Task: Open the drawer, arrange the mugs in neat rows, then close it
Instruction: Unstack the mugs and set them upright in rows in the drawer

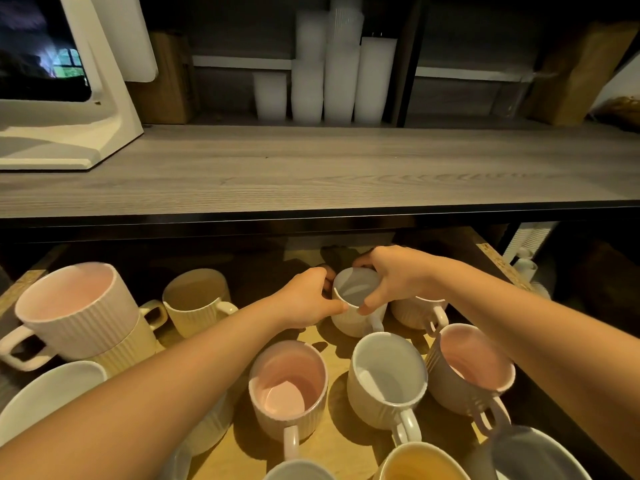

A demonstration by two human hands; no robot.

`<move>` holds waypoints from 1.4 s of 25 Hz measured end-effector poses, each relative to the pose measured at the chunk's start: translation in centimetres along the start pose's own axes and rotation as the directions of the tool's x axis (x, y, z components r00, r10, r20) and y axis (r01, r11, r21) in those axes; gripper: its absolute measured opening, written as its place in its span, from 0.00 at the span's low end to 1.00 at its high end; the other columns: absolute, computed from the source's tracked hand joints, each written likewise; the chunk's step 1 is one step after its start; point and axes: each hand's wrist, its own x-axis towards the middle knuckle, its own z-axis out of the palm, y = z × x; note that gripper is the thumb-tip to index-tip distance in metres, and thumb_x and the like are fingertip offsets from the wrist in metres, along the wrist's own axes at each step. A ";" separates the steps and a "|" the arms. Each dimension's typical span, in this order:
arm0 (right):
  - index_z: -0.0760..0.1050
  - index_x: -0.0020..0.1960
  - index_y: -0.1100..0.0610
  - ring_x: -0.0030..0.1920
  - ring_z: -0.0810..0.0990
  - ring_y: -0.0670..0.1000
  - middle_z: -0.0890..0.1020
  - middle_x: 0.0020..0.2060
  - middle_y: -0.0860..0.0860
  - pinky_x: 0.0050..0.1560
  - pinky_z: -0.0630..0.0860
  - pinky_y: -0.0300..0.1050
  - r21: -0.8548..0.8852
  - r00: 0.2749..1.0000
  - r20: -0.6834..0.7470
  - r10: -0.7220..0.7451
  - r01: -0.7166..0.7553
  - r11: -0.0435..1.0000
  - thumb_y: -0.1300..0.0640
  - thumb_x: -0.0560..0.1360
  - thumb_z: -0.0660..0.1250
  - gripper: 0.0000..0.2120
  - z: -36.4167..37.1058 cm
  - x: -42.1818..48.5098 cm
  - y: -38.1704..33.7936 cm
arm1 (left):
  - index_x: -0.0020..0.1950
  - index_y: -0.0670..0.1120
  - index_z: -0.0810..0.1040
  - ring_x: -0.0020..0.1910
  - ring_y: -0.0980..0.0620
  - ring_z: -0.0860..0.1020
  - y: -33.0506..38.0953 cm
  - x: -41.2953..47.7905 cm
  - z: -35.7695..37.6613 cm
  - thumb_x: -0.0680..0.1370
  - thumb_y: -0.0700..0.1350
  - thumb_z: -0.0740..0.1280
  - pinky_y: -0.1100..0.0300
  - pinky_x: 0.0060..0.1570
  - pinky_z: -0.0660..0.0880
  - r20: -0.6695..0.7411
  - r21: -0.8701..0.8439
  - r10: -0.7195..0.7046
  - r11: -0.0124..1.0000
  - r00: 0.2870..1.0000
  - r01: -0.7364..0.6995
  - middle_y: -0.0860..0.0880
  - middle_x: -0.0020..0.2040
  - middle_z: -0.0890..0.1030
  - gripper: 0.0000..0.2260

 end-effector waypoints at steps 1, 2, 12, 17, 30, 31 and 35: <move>0.69 0.68 0.52 0.55 0.77 0.51 0.78 0.57 0.50 0.56 0.79 0.46 0.005 1.000 0.021 -0.007 0.006 1.000 0.44 0.64 0.75 0.35 0.1 0.0 0.2 | 0.65 0.46 0.68 0.53 0.51 0.76 0.1 -0.1 0.1 0.75 0.46 0.69 0.61 0.49 0.76 0.006 0.007 -0.002 1.000 1.000 0.002 0.48 0.57 0.76 0.21; 0.68 0.68 0.51 0.56 0.77 0.51 0.77 0.58 0.49 0.57 0.78 0.46 0.018 0.999 0.041 -0.013 0.012 1.000 0.44 0.65 0.75 0.34 0.1 0.0 0.5 | 0.65 0.45 0.68 0.52 0.51 0.76 0.2 -0.2 0.1 0.75 0.47 0.68 0.60 0.49 0.77 0.012 0.020 -0.005 1.000 1.000 0.004 0.48 0.56 0.76 0.20; 0.60 0.74 0.53 0.60 0.77 0.57 0.75 0.63 0.54 0.54 0.79 0.48 -0.161 0.964 0.129 0.234 -0.213 0.964 0.50 0.69 0.73 0.38 -1.1 -0.8 4.2 | 0.66 0.45 0.68 0.50 0.50 0.76 4.7 1.5 2.5 0.71 0.59 0.69 0.60 0.42 0.73 -0.032 0.397 -0.008 0.918 0.999 0.020 0.46 0.55 0.75 0.29; 0.67 0.70 0.55 0.58 0.77 0.56 0.76 0.61 0.54 0.53 0.80 0.47 -0.171 0.968 0.119 0.222 -0.200 0.965 0.49 0.66 0.75 0.35 -1.7 -0.6 4.8 | 0.60 0.45 0.71 0.45 0.52 0.74 4.6 2.0 2.4 0.69 0.56 0.72 0.60 0.39 0.72 -0.074 0.376 0.000 0.926 0.997 0.028 0.49 0.47 0.73 0.25; 0.59 0.75 0.54 0.66 0.72 0.56 0.71 0.69 0.54 0.62 0.74 0.47 -0.154 0.986 0.053 0.160 -0.151 0.977 0.48 0.72 0.69 0.35 -1.5 -2.5 5.0 | 0.76 0.47 0.53 0.71 0.43 0.62 4.2 0.7 2.4 0.77 0.58 0.60 0.49 0.65 0.66 0.037 0.481 0.033 0.876 0.999 -0.047 0.44 0.74 0.60 0.32; 0.60 0.74 0.55 0.67 0.72 0.56 0.71 0.69 0.54 0.62 0.73 0.47 -0.138 0.989 0.034 0.141 -0.135 0.981 0.48 0.74 0.68 0.33 -1.6 -2.7 4.6 | 0.76 0.48 0.52 0.72 0.43 0.61 4.3 0.3 2.1 0.78 0.58 0.58 0.48 0.67 0.65 0.031 0.503 0.059 0.862 0.998 -0.066 0.45 0.75 0.60 0.30; 0.67 0.70 0.54 0.62 0.75 0.53 0.75 0.65 0.53 0.60 0.73 0.45 -0.089 1.000 -0.021 0.023 -0.024 0.996 0.50 0.76 0.65 0.25 -2.1 -3.8 1.6 | 0.75 0.49 0.55 0.73 0.47 0.59 4.2 -2.8 0.0 0.79 0.55 0.57 0.50 0.69 0.62 0.034 0.539 0.159 0.829 0.987 -0.152 0.47 0.75 0.60 0.27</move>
